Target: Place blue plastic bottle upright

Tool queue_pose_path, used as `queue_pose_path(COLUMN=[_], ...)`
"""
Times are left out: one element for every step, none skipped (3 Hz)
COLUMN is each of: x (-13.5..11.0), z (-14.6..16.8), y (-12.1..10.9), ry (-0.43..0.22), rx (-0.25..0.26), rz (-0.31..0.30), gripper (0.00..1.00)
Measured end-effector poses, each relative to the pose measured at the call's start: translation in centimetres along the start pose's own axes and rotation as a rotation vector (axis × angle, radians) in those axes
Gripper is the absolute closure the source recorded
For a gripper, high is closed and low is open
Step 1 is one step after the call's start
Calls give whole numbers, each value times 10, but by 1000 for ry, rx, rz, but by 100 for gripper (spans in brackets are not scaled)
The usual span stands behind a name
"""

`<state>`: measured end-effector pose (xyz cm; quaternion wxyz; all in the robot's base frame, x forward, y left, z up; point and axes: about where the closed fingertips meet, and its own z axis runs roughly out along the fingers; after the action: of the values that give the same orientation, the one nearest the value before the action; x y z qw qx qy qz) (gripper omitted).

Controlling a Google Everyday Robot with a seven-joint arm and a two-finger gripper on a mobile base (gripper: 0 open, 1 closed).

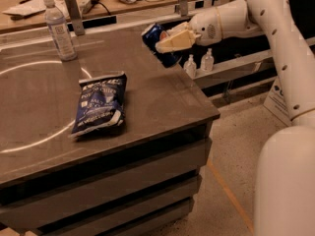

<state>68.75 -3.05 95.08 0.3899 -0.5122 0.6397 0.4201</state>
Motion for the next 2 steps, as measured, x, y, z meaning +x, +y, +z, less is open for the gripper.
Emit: queue_pose_path(x=[24,38], z=[13,28], y=[15,27], ry=[-85,-156], rx=[-94,-185], rz=[25,37], gripper=[100,100])
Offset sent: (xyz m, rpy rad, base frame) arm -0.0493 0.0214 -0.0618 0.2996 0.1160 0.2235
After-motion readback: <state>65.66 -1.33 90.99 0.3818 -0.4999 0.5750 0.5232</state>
